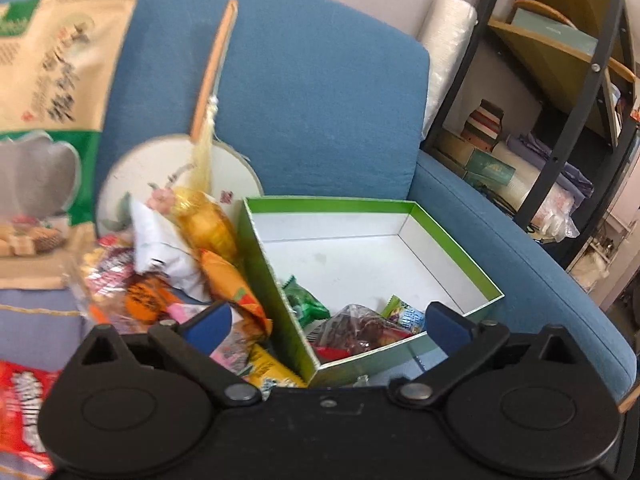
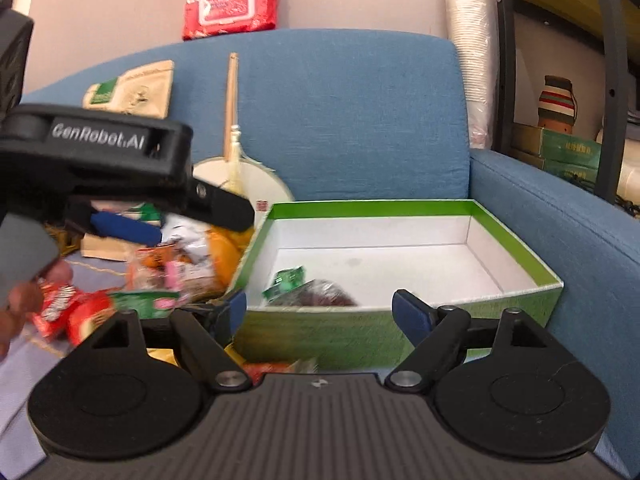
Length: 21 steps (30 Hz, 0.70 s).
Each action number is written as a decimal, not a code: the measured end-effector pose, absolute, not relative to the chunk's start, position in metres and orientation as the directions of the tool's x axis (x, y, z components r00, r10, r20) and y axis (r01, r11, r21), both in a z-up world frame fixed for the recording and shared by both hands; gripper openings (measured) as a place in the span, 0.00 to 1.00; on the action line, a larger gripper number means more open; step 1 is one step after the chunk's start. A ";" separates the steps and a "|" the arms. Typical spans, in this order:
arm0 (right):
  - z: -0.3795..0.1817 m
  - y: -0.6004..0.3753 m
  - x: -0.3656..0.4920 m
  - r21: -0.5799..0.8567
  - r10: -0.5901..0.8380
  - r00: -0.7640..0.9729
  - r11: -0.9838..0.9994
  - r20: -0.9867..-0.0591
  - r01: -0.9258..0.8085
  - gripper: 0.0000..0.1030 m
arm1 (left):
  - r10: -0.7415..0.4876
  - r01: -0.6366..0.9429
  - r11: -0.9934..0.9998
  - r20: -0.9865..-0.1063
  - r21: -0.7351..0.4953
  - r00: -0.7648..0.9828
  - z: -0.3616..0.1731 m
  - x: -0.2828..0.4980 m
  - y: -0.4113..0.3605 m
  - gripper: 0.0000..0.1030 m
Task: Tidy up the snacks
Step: 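Grasp the red chip bag with the left tool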
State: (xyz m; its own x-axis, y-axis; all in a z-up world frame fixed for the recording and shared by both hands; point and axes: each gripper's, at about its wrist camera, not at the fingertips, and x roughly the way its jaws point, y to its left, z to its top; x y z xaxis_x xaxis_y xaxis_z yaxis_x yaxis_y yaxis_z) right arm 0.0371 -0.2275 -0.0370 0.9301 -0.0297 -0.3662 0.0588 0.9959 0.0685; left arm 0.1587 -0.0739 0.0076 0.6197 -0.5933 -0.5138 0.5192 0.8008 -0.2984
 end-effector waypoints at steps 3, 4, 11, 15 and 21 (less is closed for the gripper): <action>-0.037 -0.218 0.021 0.103 0.010 0.926 0.994 -0.377 0.031 1.00 | -0.570 0.504 0.818 -0.508 -0.278 0.646 0.015 0.143 -0.059 1.00; -0.038 -0.215 0.017 0.114 0.024 0.923 0.993 -0.383 0.021 1.00 | -0.557 0.493 0.827 -0.516 -0.270 0.651 0.015 0.137 -0.054 1.00; -0.051 -0.190 0.004 0.145 0.130 0.877 0.987 -0.462 -0.070 1.00 | -0.470 0.426 0.877 -0.590 -0.223 0.656 -0.010 0.104 -0.015 1.00; -0.057 -0.174 0.004 0.144 0.199 0.851 0.979 -0.486 -0.146 1.00 | -0.389 0.343 0.917 -0.643 -0.204 0.659 -0.031 0.101 0.015 1.00; -0.055 -0.149 0.014 0.172 0.272 0.818 0.962 -0.508 -0.213 1.00 | -0.332 0.262 0.943 -0.642 -0.205 0.691 -0.031 0.118 0.059 1.00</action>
